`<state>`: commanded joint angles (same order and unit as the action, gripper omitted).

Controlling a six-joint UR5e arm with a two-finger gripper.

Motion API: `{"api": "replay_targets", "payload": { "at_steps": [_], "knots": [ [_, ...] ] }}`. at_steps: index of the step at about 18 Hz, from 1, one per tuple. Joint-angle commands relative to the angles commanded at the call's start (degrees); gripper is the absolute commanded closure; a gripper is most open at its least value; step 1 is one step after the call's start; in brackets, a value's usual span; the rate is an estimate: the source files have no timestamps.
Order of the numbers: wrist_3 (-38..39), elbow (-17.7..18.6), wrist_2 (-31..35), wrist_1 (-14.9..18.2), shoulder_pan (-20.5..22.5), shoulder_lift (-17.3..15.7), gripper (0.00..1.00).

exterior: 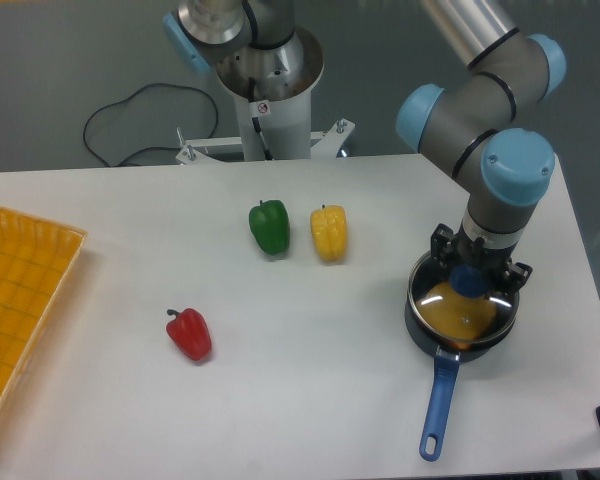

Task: Close the pot lid
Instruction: 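Lower the glass lid onto the rim of the black pan, then open the gripper to release the lid knob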

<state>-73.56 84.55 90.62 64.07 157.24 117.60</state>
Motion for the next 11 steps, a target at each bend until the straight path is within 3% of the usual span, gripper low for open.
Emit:
{"api": "replay_targets", "payload": {
  "at_steps": [11],
  "knots": [
    [0.0,0.0,0.0,-0.3,-0.1,0.4,0.50]
  ]
}}
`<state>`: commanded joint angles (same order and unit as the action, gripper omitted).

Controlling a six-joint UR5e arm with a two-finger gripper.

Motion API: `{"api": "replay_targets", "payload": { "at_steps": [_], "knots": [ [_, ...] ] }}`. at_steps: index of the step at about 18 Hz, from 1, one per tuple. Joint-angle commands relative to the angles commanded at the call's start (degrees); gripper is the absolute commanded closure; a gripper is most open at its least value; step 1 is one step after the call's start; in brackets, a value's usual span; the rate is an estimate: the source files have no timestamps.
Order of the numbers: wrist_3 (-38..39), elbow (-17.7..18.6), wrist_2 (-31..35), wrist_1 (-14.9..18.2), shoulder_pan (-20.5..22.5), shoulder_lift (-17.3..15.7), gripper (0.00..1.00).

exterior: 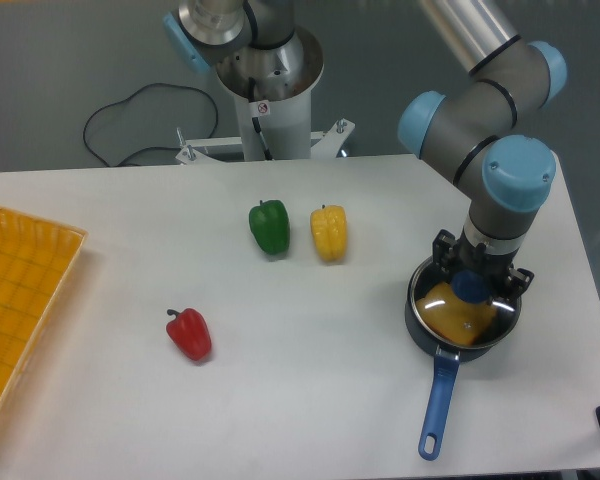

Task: Close the pot lid
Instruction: 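Open the gripper to release the lid knob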

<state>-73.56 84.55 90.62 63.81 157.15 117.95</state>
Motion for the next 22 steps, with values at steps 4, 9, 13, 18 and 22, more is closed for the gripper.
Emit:
{"api": "replay_targets", "payload": {
  "at_steps": [4,9,13,18,22],
  "knots": [
    [0.2,0.0,0.0,0.0,0.0,0.1,0.50],
    [0.0,0.0,0.0,0.0,0.0,0.1,0.24],
    [0.3,-0.1,0.0,0.0,0.0,0.1,0.07],
    [0.7,-0.6,-0.3,0.1,-0.1,-0.1,0.00],
    [0.2,-0.2,-0.2,1.0,-0.4,-2.3,0.00]
  ]
}}
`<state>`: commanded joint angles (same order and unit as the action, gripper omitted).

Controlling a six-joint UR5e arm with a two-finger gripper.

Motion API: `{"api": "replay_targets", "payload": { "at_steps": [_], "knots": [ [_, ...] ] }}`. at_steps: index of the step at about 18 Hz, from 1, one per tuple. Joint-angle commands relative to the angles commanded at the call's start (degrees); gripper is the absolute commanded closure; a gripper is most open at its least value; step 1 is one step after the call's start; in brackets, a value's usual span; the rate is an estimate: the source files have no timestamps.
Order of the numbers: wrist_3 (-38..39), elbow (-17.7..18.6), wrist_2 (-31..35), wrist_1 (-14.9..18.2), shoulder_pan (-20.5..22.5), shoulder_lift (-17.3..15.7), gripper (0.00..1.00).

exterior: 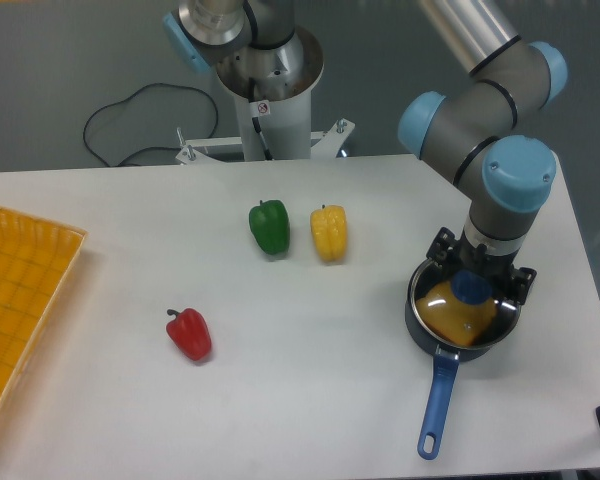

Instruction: Close the pot lid

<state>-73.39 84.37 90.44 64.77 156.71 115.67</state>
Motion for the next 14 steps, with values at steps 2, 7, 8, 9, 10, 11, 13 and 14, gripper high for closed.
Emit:
{"api": "replay_targets", "payload": {
  "at_steps": [2,7,8,9,10,11,13,14],
  "knots": [
    [-1.8,0.4,0.4,2.6,0.0,-1.3,0.00],
    [-6.0,2.1,0.7,5.6,0.1,-4.2,0.00],
    [-6.2,2.5,0.6,6.8,0.0,-5.0,0.00],
    [-8.1,2.8,0.7,8.1,0.1,-6.1,0.00],
    [-11.1,3.0,0.8,9.4,0.1,-6.9,0.00],
    [-14.3,3.1,1.6,10.8,0.2,-7.6,0.00],
    [-20.3,3.3,4.6,14.0,0.5,-9.5,0.00],
    [-22.7,3.3,5.3,15.5,0.4,-10.2,0.00]
  ]
}}
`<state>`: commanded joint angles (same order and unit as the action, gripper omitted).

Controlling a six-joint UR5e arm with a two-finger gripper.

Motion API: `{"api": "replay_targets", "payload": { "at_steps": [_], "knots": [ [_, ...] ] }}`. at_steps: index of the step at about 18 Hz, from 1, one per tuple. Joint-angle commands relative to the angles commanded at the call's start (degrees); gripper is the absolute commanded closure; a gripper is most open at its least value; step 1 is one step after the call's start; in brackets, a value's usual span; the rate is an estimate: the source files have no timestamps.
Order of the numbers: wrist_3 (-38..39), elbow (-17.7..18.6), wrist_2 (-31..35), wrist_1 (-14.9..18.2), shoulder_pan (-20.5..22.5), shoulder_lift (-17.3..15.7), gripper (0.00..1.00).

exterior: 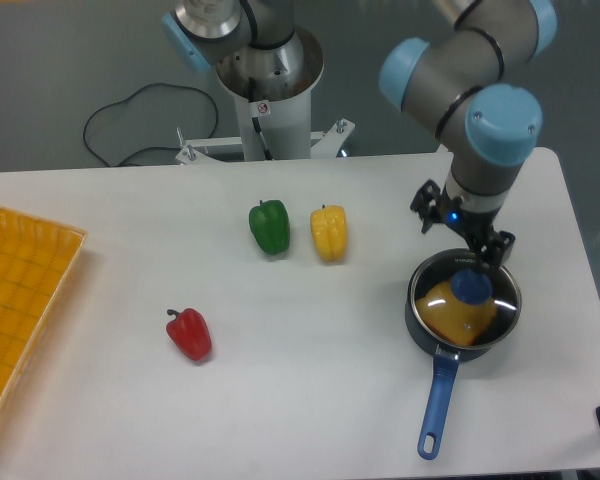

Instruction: Close the pot lid

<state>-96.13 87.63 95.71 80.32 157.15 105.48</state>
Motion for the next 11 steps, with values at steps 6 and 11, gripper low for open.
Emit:
{"api": "replay_targets", "payload": {
  "at_steps": [6,11],
  "knots": [
    [-9.1,0.2,2.5,10.5,0.8,-6.8,0.00],
    [-9.3,0.1,4.1,13.3,1.1,-8.1,0.00]
  ]
}}
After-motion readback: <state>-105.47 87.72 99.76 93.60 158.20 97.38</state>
